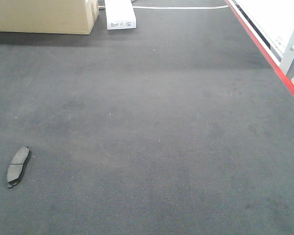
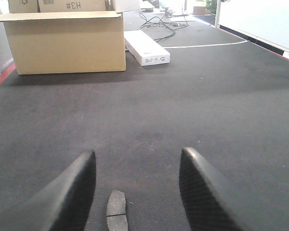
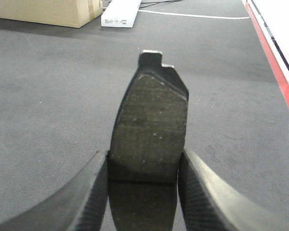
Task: Move and align brake pads A on conveyor
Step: 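Open the left gripper to release the brake pad on the belt, then lower the right gripper and set its brake pad on the belt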
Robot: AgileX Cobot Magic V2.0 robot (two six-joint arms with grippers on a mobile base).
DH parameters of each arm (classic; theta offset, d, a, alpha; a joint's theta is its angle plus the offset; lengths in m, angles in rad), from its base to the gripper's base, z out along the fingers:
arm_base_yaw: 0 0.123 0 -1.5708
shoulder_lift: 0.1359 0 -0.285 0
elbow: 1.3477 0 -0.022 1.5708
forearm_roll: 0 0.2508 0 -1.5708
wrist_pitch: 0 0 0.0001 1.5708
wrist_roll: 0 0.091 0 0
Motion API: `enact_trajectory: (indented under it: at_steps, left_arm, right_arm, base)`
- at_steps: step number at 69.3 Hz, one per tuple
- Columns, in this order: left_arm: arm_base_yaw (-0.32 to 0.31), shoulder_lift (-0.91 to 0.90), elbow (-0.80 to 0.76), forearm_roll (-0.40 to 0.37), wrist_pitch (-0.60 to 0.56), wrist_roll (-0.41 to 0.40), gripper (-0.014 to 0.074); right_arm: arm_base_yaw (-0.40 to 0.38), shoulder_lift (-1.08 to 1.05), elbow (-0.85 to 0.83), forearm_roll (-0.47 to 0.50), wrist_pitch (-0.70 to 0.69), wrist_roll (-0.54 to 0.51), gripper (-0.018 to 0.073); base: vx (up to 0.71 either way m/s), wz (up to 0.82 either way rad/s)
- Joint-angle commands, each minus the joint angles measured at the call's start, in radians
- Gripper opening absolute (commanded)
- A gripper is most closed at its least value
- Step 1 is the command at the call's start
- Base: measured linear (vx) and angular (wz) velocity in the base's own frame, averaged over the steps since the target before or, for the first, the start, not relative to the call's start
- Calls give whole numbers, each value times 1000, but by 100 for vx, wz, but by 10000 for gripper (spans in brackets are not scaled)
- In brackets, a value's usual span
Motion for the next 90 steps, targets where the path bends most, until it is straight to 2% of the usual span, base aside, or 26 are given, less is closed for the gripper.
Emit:
enact_trajectory:
  at_steps: [1,33,38,59,71,90]
  left_arm:
    - [-1,8,-22,-12,-82,-6,388]
    - [-1,8,-22,-12,-82,-6,388]
    - [-1,8,-22,-12,-82,-6,388]
    - [-1,8,-22,-12,-82,-6,388]
    - [-1,8,-22,-12,-82,-6,388]
    - [-1,8,-22,-12,-82,-6,388]
  right_arm:
    - [-4,7,-31,-5,-99,-8,-5]
    - [-4,13,-35,-12,-91,-6,-5]
    - [-4,60,-67,-13,-62,32,-1]
    - [-4,446,-340,-16,136,116,23]
    - [-4,685,-458,-31,159,117,26]
    - [-5,1039,-642,-31,270,81,28]
  base:
    - [0,0]
    - [0,0]
    - [0,0]
    - [0,0]
    - [0,0]
    - [0,0]
